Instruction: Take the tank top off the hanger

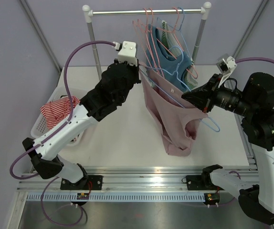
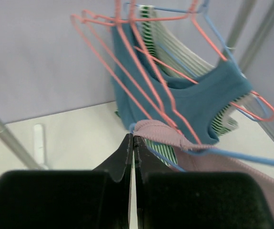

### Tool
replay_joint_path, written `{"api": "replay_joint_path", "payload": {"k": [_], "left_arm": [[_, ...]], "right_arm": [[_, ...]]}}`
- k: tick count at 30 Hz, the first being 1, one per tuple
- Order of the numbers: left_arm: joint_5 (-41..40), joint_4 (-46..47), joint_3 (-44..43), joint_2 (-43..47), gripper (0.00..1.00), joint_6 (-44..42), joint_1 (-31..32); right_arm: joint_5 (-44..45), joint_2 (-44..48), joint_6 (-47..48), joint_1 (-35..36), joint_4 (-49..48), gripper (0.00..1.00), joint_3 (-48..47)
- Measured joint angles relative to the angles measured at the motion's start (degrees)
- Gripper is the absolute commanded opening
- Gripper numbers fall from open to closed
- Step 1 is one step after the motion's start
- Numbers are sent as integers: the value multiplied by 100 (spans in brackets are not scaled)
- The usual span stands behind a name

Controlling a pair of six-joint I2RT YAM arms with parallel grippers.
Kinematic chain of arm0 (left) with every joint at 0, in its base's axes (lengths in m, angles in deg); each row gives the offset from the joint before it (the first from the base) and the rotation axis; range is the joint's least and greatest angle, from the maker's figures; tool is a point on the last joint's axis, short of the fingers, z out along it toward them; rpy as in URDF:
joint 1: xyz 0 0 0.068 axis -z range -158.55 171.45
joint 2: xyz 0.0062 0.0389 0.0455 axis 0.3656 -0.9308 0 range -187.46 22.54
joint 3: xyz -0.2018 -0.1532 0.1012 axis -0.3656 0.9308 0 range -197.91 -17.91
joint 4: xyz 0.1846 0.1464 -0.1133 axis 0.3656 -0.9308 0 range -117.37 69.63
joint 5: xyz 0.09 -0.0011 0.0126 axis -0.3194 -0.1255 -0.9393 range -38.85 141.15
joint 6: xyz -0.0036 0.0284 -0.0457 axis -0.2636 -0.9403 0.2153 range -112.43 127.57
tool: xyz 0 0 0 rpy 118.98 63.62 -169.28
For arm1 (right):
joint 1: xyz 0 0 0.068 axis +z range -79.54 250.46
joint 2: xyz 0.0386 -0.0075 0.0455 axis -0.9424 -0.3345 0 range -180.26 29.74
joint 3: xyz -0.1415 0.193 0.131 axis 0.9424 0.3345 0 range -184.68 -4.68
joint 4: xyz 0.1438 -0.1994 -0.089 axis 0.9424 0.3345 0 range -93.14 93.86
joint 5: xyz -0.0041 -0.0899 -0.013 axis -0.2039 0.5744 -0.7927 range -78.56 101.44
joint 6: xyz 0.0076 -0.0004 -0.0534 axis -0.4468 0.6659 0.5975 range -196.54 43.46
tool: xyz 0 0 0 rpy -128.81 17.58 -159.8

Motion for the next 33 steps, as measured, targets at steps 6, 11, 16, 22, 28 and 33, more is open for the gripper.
{"api": "replay_joint_path", "payload": {"k": [6, 11, 16, 22, 28, 33], "left_arm": [[-610, -275, 114, 330, 0, 439, -479], [-511, -741, 190, 654, 0, 960, -1182], [4, -1021, 531, 1117, 0, 1316, -1515], [1762, -568, 2052, 2326, 0, 1364, -1598], [3344, 52, 3440, 3394, 0, 1250, -1250], [3215, -85, 3665, 3475, 0, 1204, -378]], "right_arm": [[-490, 46, 76, 0, -448, 0, 365], [-763, 177, 37, 0, -1080, 0, 813], [-918, 439, -470, 2, -2636, 0, 1928], [-999, 177, -2326, 7, -6489, 0, 3547], [-693, -1054, -3912, 85, -9825, 0, 3672], [-98, -1449, -4087, 284, -11088, 0, 3654]]}}
